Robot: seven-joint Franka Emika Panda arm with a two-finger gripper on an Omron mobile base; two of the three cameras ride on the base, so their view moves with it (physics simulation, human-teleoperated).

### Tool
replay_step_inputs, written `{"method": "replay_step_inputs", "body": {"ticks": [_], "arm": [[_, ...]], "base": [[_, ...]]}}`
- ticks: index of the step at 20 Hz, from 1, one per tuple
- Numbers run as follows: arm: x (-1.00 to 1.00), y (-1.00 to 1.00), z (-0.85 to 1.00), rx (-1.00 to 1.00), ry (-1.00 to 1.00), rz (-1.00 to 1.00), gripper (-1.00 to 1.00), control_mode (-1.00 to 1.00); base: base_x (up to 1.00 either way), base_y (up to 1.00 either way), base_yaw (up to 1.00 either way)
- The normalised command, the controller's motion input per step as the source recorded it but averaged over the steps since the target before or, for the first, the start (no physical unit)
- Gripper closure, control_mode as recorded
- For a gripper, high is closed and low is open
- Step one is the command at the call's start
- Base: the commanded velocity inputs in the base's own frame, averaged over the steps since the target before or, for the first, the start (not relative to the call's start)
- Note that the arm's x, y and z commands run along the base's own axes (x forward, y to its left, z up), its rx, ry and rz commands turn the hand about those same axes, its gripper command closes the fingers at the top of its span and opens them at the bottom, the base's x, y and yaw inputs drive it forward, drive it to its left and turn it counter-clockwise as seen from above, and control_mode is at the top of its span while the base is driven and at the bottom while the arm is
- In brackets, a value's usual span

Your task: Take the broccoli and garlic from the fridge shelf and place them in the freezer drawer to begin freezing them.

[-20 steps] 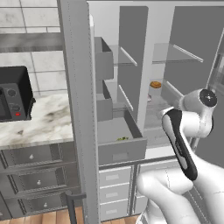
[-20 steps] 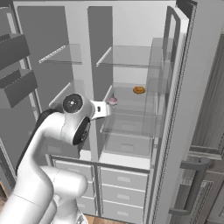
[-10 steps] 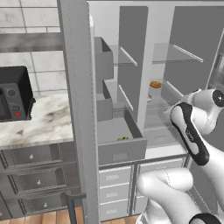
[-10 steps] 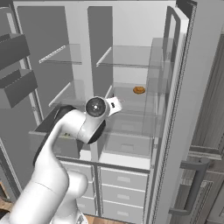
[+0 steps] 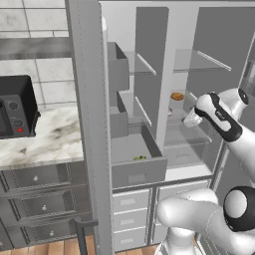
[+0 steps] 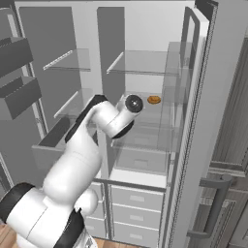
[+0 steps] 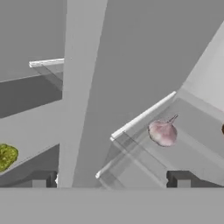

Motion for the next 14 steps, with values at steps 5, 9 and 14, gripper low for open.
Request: {"method": "replay_step_inputs", "body": {"ticks": [5,9,14], "arm": [[0.42,0.00,-0.38,0.02,0.01,0.29,-1.00,-1.00],[0.59,0.13,-0.28,0.00,0.00,0.22,-1.00,-1.00],[0.67,0.08,-0.17,0.01,0.00,0.13,-1.00,-1.00]], "base": [[0.00,0.00,0.00],[0.00,0.00,0.00],[0.00,0.00,0.00]]}}
